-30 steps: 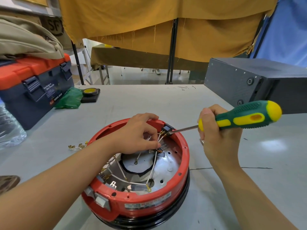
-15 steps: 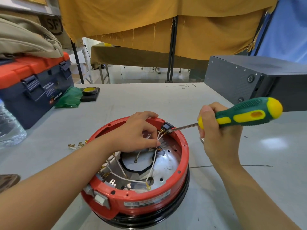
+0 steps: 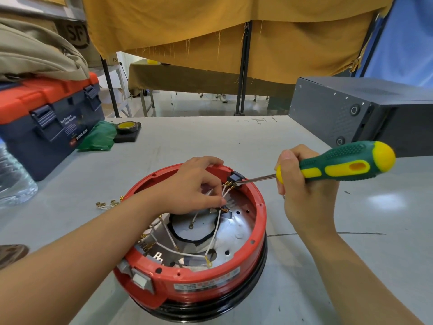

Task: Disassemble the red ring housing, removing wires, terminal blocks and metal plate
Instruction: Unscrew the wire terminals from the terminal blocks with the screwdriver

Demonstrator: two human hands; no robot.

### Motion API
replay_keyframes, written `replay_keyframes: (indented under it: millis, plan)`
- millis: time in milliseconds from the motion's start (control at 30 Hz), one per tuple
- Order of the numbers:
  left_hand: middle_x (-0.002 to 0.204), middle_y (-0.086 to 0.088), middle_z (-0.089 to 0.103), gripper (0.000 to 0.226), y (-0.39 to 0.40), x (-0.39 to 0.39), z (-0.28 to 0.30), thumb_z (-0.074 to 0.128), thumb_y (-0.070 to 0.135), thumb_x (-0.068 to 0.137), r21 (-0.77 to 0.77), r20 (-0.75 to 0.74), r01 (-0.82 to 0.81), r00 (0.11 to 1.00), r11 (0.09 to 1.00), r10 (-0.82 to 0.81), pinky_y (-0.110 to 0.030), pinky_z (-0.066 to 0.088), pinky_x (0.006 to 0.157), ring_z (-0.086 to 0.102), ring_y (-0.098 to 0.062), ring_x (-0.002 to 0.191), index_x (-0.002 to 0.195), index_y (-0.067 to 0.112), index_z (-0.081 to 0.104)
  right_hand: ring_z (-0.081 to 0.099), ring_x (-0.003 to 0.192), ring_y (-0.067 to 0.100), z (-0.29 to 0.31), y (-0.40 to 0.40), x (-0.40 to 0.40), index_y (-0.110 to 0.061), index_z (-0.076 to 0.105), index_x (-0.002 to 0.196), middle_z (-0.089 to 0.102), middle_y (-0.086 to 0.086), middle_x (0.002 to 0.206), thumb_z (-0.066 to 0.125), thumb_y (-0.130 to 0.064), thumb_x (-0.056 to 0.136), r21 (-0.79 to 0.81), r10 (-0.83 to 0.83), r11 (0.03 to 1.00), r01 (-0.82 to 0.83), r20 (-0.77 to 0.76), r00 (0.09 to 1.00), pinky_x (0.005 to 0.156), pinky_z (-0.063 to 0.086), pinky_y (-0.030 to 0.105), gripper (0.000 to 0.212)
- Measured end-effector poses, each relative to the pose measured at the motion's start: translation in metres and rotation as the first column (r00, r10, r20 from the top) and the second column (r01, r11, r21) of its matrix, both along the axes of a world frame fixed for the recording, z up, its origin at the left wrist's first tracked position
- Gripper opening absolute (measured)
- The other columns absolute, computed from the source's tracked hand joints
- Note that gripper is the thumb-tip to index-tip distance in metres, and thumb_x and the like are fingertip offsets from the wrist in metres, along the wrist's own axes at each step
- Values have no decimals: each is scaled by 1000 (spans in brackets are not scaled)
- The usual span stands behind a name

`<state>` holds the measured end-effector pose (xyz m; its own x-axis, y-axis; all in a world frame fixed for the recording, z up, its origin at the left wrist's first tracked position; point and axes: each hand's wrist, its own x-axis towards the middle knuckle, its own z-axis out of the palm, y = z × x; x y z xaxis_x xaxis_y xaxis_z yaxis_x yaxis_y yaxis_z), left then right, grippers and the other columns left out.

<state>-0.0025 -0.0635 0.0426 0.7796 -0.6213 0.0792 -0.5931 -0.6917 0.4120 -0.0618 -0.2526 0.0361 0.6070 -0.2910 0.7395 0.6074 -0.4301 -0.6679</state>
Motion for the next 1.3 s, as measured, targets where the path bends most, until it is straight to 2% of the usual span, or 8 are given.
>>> replay_keyframes:
  millis: [133, 333, 433, 600, 867, 967, 1067, 1300]
  plan:
    - [148, 10, 29, 18, 0, -1, 1, 67, 36, 83, -1, 5, -1, 1000, 1000, 1, -24, 21, 98, 25, -9, 131, 72, 22, 68, 47, 49, 5, 2, 0, -1, -24, 44, 59, 52, -15, 51, 42, -37, 81, -63, 21, 998, -21, 7, 1000, 50, 34, 12, 25]
    - [149, 9, 29, 18, 0, -2, 1, 67, 35, 84, -5, 2, 3, 1000, 1000, -3, -22, 19, 97, 22, -7, 132, 75, 19, 69, 45, 48, 6, 2, 2, -1, -23, 42, 61, 50, -15, 50, 42, -37, 81, -59, 68, 996, -69, -18, 998, 49, 32, 11, 25]
    - [149, 10, 28, 17, -1, -2, 1, 67, 35, 83, -8, -3, 3, 1000, 1000, -3, -20, 20, 94, 22, -4, 131, 75, 20, 69, 37, 45, 9, 3, 0, 4, -18, 39, 57, 42, -7, 47, 46, -32, 81, 78, 118, 990, -115, -40, 992, 46, 31, 16, 29]
    - [149, 11, 29, 17, -1, -1, 0, 68, 35, 83, -5, 4, 6, 1000, 1000, -6, -20, 22, 92, 21, -3, 129, 74, 20, 69, 35, 39, 10, 3, -7, 13, -26, 41, 50, 38, -8, 47, 48, -17, 83, 326, 187, 931, -164, -38, 982, 41, 30, 17, 35]
    - [147, 13, 29, 17, -1, 0, 0, 68, 34, 82, -13, 3, 8, 1000, 1000, -8, -19, 22, 91, 22, -1, 127, 69, 24, 67, 35, 36, 8, 2, -15, 21, -26, 50, 45, 43, -9, 50, 48, -19, 81, 499, 244, 847, -185, -55, 968, 41, 31, 16, 37]
    - [147, 14, 30, 16, -1, 1, -1, 68, 34, 82, -15, 7, 11, 1000, 1000, -11, -19, 23, 93, 22, -1, 129, 71, 23, 69, 36, 37, 8, -6, -7, 21, -22, 50, 47, 43, -8, 46, 49, -20, 79, 481, 254, 862, -162, -132, 958, 40, 31, 17, 33]
    - [146, 15, 31, 14, 0, 2, -1, 68, 30, 83, -28, -3, 11, 1000, 1000, -11, -8, 26, 86, 25, 1, 126, 71, 22, 69, 38, 37, 10, -12, 10, 20, -9, 44, 53, 39, -5, 41, 50, -19, 80, 350, 258, 920, -178, -198, 945, 41, 34, 18, 29]
    - [146, 15, 31, 16, 0, 2, -2, 69, 30, 82, -41, -10, 11, 1000, 999, -12, -1, 24, 84, 23, 2, 126, 69, 21, 68, 35, 36, 9, -1, -10, 18, -22, 47, 48, 41, -10, 47, 50, -18, 80, 467, 234, 869, -164, -95, 967, 40, 30, 16, 32]
